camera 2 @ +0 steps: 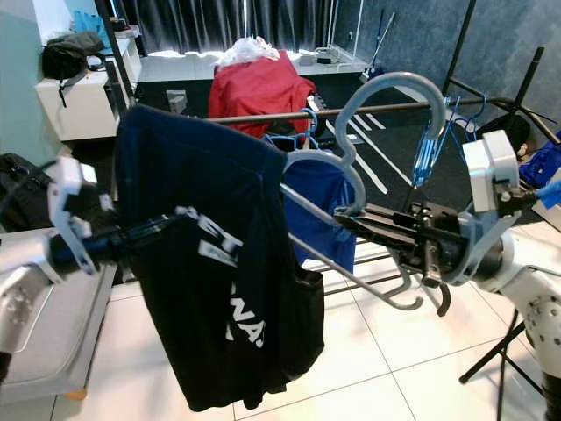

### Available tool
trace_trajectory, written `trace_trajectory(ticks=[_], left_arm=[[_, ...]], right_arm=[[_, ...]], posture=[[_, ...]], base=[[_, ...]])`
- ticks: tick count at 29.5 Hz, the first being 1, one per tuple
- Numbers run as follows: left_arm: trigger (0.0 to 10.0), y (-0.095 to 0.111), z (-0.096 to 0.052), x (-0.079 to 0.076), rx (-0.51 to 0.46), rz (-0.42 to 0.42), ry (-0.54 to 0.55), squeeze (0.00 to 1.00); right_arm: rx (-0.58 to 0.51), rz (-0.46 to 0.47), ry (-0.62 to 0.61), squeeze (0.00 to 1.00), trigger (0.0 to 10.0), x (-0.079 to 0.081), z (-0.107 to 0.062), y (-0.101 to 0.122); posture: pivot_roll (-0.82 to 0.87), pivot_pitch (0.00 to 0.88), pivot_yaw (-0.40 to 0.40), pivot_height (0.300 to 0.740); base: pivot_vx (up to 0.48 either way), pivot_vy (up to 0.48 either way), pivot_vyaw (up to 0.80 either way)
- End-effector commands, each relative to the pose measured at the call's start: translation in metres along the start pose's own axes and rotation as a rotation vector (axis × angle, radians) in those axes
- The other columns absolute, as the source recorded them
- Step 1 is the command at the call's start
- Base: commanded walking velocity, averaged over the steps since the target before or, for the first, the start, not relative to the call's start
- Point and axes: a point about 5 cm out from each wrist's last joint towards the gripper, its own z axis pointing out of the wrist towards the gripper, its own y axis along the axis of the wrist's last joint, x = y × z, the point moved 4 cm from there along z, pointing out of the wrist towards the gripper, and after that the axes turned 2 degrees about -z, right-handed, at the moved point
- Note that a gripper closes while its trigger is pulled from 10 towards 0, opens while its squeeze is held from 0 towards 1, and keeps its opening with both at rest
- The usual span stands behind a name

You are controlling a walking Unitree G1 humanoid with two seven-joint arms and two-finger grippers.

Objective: Hang hanger

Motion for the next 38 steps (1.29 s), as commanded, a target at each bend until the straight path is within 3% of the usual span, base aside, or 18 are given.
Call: trace_trajectory(ticks=[1, 2, 3, 9, 11, 12, 14, 17, 23, 25, 27, 28, 29, 30, 32, 34, 35, 38], left_arm=[[0.0, 0.002, -0.008, 0.013, 0.016, 0.027, 0.063, 0.00], [0.0, 0.014, -0.020, 0.034, -0.014, 0.054, 0.171, 0.00], [0.0, 0.020, -0.025, 0.043, -0.033, 0.066, 0.216, 0.00], [0.0, 0.037, -0.035, 0.060, -0.101, 0.074, 0.309, 0.00], [0.0, 0.052, -0.044, 0.073, -0.157, 0.085, 0.382, 0.00], [0.0, 0.052, -0.044, 0.073, -0.157, 0.085, 0.382, 0.00], [0.0, 0.060, -0.052, 0.083, -0.194, 0.085, 0.442, 0.00], [0.0, 0.062, -0.060, 0.095, -0.219, 0.068, 0.522, 0.00], [0.0, 0.032, -0.062, 0.108, -0.117, 0.023, 0.682, 0.00], [0.0, 0.004, -0.051, 0.099, 0.000, 0.020, 0.692, 0.00], [0.0, -0.007, -0.046, 0.094, 0.047, 0.022, 0.690, 0.00], [0.0, -0.032, -0.040, 0.085, 0.146, 0.001, 0.717, 0.00], [5.6, -0.064, -0.038, 0.071, 0.284, -0.030, 0.757, 0.00], [10.0, -0.087, -0.038, 0.054, 0.383, -0.057, 0.776, 0.00], [10.0, -0.109, -0.033, 0.022, 0.449, -0.109, 0.766, 0.00], [10.0, -0.112, -0.028, -0.015, 0.420, -0.146, 0.738, 0.00], [10.0, -0.112, -0.028, -0.015, 0.420, -0.146, 0.738, 0.00], [10.0, -0.107, -0.036, -0.038, 0.356, -0.136, 0.752, 0.00]], right_arm=[[-0.016, -0.035, -0.031, 0.00, 0.0, -0.004, -0.007, 0.007], [0.028, -0.028, -0.065, 0.00, 0.0, -0.006, -0.015, 0.000], [0.060, -0.022, -0.081, 0.00, 0.0, -0.008, -0.018, -0.006], [0.137, -0.004, -0.117, 0.00, 0.0, -0.011, -0.025, -0.023], [0.325, 0.027, -0.141, 0.00, 0.0, -0.009, -0.035, -0.056], [0.325, 0.027, -0.141, 0.00, 0.0, -0.009, -0.035, -0.056], [0.477, 0.054, -0.148, 0.00, 0.0, -0.005, -0.046, -0.082], [0.561, 0.083, -0.113, 0.00, 0.0, 0.006, -0.055, -0.098], [0.460, 0.073, -0.137, 0.00, 0.0, 0.005, -0.048, -0.089], [0.387, 0.072, -0.188, 0.00, 0.0, -0.002, -0.039, -0.086], [0.357, 0.071, -0.206, 0.00, 0.0, -0.004, -0.034, -0.086], [0.327, 0.074, -0.228, 0.00, 3.2, -0.005, -0.025, -0.090], [0.320, 0.095, -0.317, 0.00, 10.0, -0.012, -0.018, -0.101], [0.322, 0.103, -0.402, 0.00, 10.0, -0.018, -0.012, -0.112], [0.354, 0.130, -0.588, 0.00, 10.0, -0.030, -0.013, -0.132], [0.360, 0.146, -0.676, 0.00, 10.0, -0.018, -0.014, -0.146], [0.360, 0.146, -0.676, 0.00, 10.0, -0.018, -0.014, -0.146], [0.336, 0.155, -0.738, 0.00, 10.0, -0.004, -0.015, -0.152]], posture=[[-0.05, 0.007, -0.025, 0.740], [-0.06, 0.000, -0.028, 0.740], [-0.06, 0.000, -0.028, 0.740], [-0.06, 0.000, -0.033, 0.740], [-0.06, 0.000, -0.036, 0.740], [-0.06, 0.000, -0.036, 0.740], [-0.06, 0.000, -0.035, 0.740], [-0.06, 0.000, -0.034, 0.740], [-0.06, 0.000, -0.035, 0.740], [-0.06, 0.001, -0.036, 0.740], [-0.06, 0.001, -0.036, 0.740], [-0.06, 0.002, -0.036, 0.740], [-0.06, 0.001, -0.037, 0.740], [-0.06, 0.000, -0.037, 0.740], [-0.06, 0.001, -0.042, 0.740], [-0.05, 0.003, -0.045, 0.740], [-0.05, 0.003, -0.045, 0.740], [-0.04, 0.007, -0.047, 0.740]], base=[[0.000, 0.000, 0.00], [0.000, 0.000, 0.00], [0.000, 0.000, 0.00], [0.000, 0.000, 0.00], [0.000, 0.000, 0.00], [0.000, 0.000, 0.00], [0.000, 0.000, 0.00], [0.000, 0.000, 0.00], [0.000, 0.000, 0.00], [0.000, 0.000, 0.00], [0.000, 0.000, 0.00], [0.000, 0.000, 0.00], [0.000, 0.000, 0.00], [0.000, 0.000, 0.00], [0.000, 0.000, 0.00], [0.000, 0.000, 0.77], [0.000, 0.000, 0.77], [0.000, 0.000, 0.69]])
